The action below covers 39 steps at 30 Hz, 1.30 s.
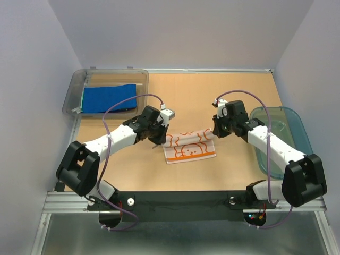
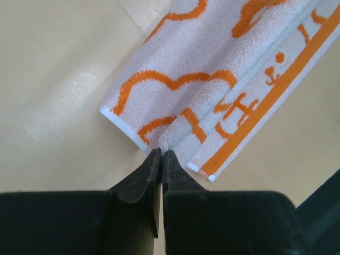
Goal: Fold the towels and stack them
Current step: Fold the towel
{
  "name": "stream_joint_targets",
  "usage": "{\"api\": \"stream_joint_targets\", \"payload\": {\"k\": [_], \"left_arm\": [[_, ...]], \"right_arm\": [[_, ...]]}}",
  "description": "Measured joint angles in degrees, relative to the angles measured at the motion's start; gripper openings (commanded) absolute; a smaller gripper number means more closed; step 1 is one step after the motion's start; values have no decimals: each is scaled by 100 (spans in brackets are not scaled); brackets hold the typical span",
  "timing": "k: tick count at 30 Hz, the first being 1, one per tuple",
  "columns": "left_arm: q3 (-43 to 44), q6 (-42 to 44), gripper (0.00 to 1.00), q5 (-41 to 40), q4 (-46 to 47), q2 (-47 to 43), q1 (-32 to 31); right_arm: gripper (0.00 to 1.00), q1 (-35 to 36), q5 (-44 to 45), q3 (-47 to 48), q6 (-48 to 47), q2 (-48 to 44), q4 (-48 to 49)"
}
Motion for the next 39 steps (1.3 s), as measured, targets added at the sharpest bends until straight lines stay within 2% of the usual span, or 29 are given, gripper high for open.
{"api": "stream_joint_targets", "payload": {"k": [10,29,34,36,37,38,39], "left_arm": [[-476,-890,0,42,219,-302,-149],[-1397,-2109,0,138,802,-669,-315],[-1692,-2374,0,166,1049,-684,-444],[-1764,-2439,4,190,1110,-726,-494],[-1803,-2476,6,205,1132,-769,-529],[-1843,-2514,27,232,1152,-826,-564],[-1851,-2542,38,249,1154,-846,-568]], "right_arm": [[0,-7,-13,-372,1211,-146,-61],[1,-7,271,-481,2457,4,-87],[4,-7,271,-686,2599,20,-52],[9,-7,267,-785,2629,0,-61],[20,-7,256,-820,2649,-24,-70],[25,-7,245,-839,2664,-50,-74],[29,-7,221,-846,2667,-81,-90]]}}
